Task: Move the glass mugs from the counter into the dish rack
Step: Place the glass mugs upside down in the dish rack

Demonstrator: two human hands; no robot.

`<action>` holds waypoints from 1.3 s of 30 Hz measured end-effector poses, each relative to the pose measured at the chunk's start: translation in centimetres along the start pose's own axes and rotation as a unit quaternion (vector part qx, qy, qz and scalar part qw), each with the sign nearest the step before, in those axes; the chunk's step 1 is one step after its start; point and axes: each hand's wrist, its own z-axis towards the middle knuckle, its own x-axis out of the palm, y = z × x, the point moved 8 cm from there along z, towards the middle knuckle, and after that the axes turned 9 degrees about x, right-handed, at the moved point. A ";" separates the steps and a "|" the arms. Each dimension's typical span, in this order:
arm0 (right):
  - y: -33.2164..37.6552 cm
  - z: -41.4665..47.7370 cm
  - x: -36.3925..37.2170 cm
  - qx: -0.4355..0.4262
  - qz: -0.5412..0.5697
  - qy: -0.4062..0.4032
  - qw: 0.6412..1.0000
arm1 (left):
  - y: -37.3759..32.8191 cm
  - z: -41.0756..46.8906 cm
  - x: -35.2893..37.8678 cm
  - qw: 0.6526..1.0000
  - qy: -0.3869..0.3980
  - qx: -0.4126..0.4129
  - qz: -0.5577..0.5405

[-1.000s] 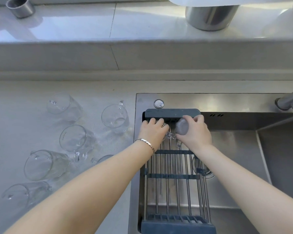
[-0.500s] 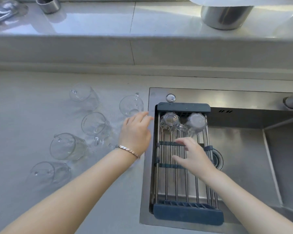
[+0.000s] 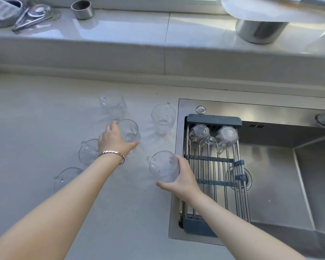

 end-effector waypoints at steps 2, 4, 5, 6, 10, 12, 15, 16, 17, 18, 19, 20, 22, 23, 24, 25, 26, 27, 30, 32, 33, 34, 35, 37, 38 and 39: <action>-0.7 -1.3 -2.1 -0.002 -0.020 -0.005 1.000 | -0.9 -0.7 -0.1 0.999 -0.014 0.020 -0.024; -1.4 -2.6 -5.0 -0.001 -0.045 -0.016 0.999 | -2.2 -2.0 -0.1 0.998 -0.019 0.053 -0.039; -1.9 -3.1 -6.6 0.006 -0.055 -0.030 0.998 | -2.8 -2.9 0.0 0.996 -0.019 0.061 -0.056; -2.6 -3.5 -8.2 0.021 -0.063 -0.050 0.997 | -3.5 -3.7 0.2 0.995 -0.015 0.067 -0.079; -5.0 -2.8 -13.1 0.106 -0.103 -0.119 0.982 | -6.0 -6.8 1.5 0.987 0.020 0.093 -0.130; -5.8 -1.1 -13.8 0.128 -0.144 -0.129 0.973 | -6.8 -7.9 2.3 0.984 0.039 0.105 -0.136; -5.9 2.1 -12.6 0.136 -0.250 -0.114 0.952 | -7.5 -9.0 3.3 0.983 0.058 0.112 -0.136; -5.7 3.0 -11.8 0.134 -0.286 -0.106 0.943 | -7.6 -9.3 3.5 0.982 0.061 0.112 -0.137; -5.2 3.9 -11.0 0.132 -0.320 -0.104 0.933 | -7.7 -9.4 3.6 0.982 0.063 0.113 -0.136; -4.7 4.6 -10.3 0.130 -0.344 -0.106 0.924 | -7.7 -9.6 3.7 0.982 0.064 0.114 -0.135; -4.3 5.1 -9.7 0.131 -0.355 -0.110 0.919 | -7.7 -9.7 3.7 0.982 0.064 0.116 -0.134; -3.9 5.5 -9.2 0.130 -0.350 -0.117 0.920 | -7.7 -9.8 3.6 0.982 0.062 0.118 -0.133; -3.6 5.8 -8.6 0.126 -0.300 -0.135 0.936 | -7.4 -9.9 3.4 0.982 0.058 0.118 -0.133; -3.5 5.7 -8.6 0.117 -0.262 -0.145 0.947 | -7.4 -10.1 3.3 0.982 0.058 0.118 -0.132; -3.5 5.5 -8.8 0.107 -0.214 -0.152 0.959 | -7.3 -10.2 3.3 0.982 0.057 0.118 -0.132; -3.6 5.2 -9.2 0.101 -0.155 -0.153 0.971 | -7.3 -10.2 3.3 0.983 0.056 0.118 -0.132; -4.0 4.9 -9.7 0.099 -0.093 -0.145 0.980 | -7.4 -10.3 3.3 0.983 0.055 0.117 -0.132; -4.7 4.5 -10.1 0.102 -0.038 -0.128 0.986 | -7.4 -10.3 3.4 0.983 0.057 0.114 -0.133; -6.8 2.8 -11.6 0.103 0.080 -0.068 0.989 | -7.8 -10.3 4.2 0.980 0.076 0.095 -0.159; -6.8 1.0 -13.2 0.055 0.058 -0.075 0.994 | -8.3 -10.3 4.7 0.973 0.095 0.067 -0.201; -6.3 -0.1 -13.8 0.016 0.011 -0.085 0.996 | -8.6 -10.3 4.9 0.967 0.107 0.048 -0.227; -5.5 -1.5 -14.0 -0.029 -0.045 -0.085 0.995 | -9.0 -10.3 5.1 0.960 0.124 0.027 -0.250; -4.5 -2.9 -13.8 -0.080 -0.097 -0.077 0.989 | -9.5 -10.4 5.5 0.952 0.145 0.008 -0.270; -3.2 -5.5 -12.5 -0.178 -0.193 -0.050 0.964 | -10.8 -10.7 6.4 0.930 0.198 -0.027 -0.310; -2.9 -6.3 -11.7 -0.212 -0.229 -0.042 0.949 | -11.6 -11.1 7.1 0.911 0.229 -0.048 -0.338; -2.9 -6.9 -11.0 -0.241 -0.245 -0.045 0.938 | -12.4 -11.6 8.0 0.888 0.265 -0.071 -0.370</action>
